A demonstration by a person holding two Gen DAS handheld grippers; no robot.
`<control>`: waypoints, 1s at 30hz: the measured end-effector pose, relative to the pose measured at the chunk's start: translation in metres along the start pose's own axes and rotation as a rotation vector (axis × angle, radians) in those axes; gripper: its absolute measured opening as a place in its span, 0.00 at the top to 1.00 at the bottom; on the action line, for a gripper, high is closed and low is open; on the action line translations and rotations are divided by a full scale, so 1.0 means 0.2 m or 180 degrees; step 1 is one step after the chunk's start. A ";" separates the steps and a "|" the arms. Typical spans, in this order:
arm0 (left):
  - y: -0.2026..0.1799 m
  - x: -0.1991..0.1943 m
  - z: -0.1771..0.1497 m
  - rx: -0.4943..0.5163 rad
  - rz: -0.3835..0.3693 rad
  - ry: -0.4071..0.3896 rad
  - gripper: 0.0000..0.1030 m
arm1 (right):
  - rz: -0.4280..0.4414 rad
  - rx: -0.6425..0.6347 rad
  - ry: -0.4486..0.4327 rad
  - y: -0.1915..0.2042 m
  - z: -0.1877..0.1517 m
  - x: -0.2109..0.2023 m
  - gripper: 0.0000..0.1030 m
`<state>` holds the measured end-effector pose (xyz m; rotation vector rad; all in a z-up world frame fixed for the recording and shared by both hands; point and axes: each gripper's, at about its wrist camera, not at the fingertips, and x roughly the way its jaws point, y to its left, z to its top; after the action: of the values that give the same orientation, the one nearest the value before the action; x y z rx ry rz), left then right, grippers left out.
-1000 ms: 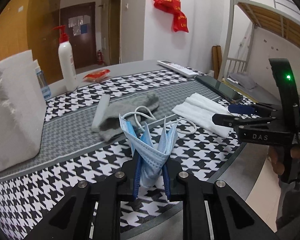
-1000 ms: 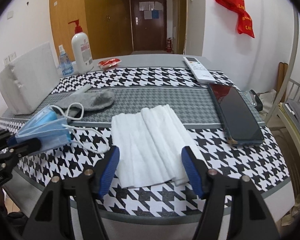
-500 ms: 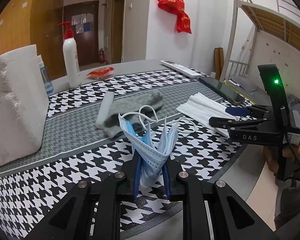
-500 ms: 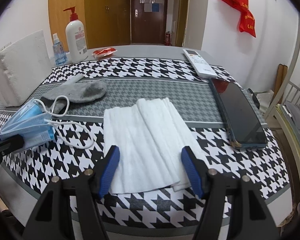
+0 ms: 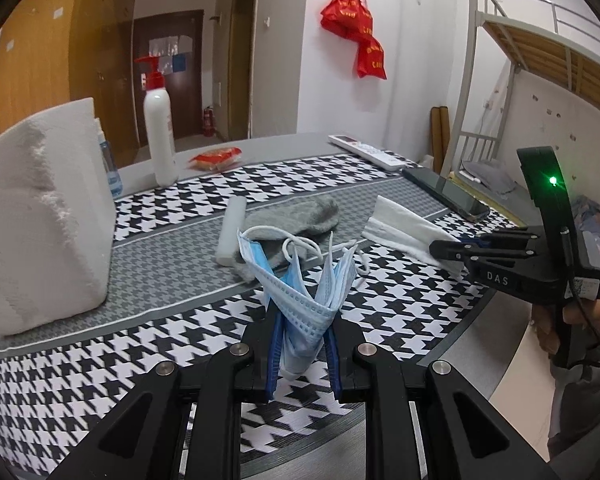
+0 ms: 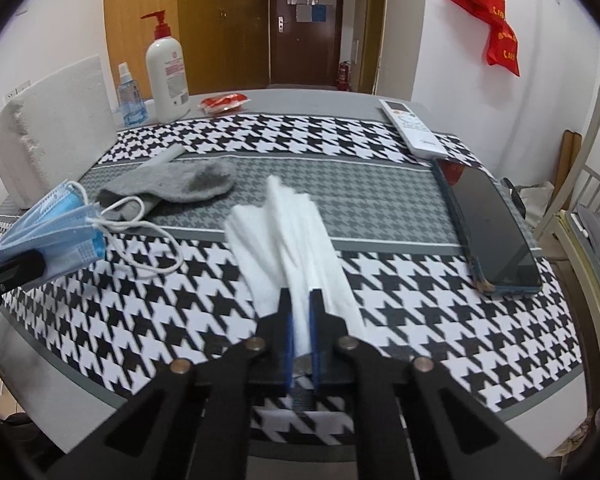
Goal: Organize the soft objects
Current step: 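Grasp the white cloth stack with the right gripper while the left gripper holds the mask, then carry the mask and white cloths toward the white foam box with both grippers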
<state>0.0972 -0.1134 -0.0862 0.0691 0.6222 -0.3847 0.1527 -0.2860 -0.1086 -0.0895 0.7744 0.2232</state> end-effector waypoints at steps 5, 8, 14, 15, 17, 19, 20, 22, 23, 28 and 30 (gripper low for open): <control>0.02 -0.05 0.00 -0.0002 0.0033 -0.0075 0.80 | 0.0060 -0.0066 -0.0143 0.07 0.02 -0.06 0.91; 0.04 -0.10 0.01 -0.0006 0.0071 -0.0130 0.80 | 0.0096 -0.0095 -0.0235 0.10 0.03 -0.11 0.91; 0.09 -0.17 0.02 -0.0044 0.0154 -0.0238 0.80 | 0.0177 -0.0076 -0.0376 0.15 0.06 -0.18 0.91; 0.09 -0.18 0.02 -0.0045 0.0170 -0.0252 0.80 | 0.0204 -0.0076 -0.0396 0.17 0.06 -0.19 0.91; 0.11 -0.20 0.02 -0.0051 0.0197 -0.0276 0.80 | 0.0236 -0.0062 -0.0434 0.18 0.07 -0.21 0.91; 0.12 -0.23 0.02 -0.0064 0.0221 -0.0311 0.80 | 0.0254 -0.0057 -0.0463 0.20 0.08 -0.22 0.91; 0.12 -0.24 0.02 -0.0069 0.0235 -0.0331 0.80 | 0.0258 -0.0056 -0.0479 0.20 0.08 -0.23 0.91; 0.14 -0.26 0.03 -0.0079 0.0255 -0.0370 0.80 | 0.0280 -0.0051 -0.0518 0.21 0.10 -0.25 0.91; 0.15 -0.27 0.03 -0.0089 0.0287 -0.0387 0.80 | 0.0284 -0.0049 -0.0536 0.21 0.10 -0.26 0.91; 0.18 -0.30 0.06 -0.0106 0.0358 -0.0458 0.80 | 0.0328 -0.0049 -0.0636 0.24 0.13 -0.30 0.91; 0.18 -0.31 0.07 -0.0078 0.0388 -0.0467 0.80 | 0.0337 -0.0050 -0.0681 0.25 0.14 -0.32 0.91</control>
<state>0.0720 -0.0610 -0.0412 0.0545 0.4751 -0.2614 0.1162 -0.2427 -0.0429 -0.0385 0.5650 0.3338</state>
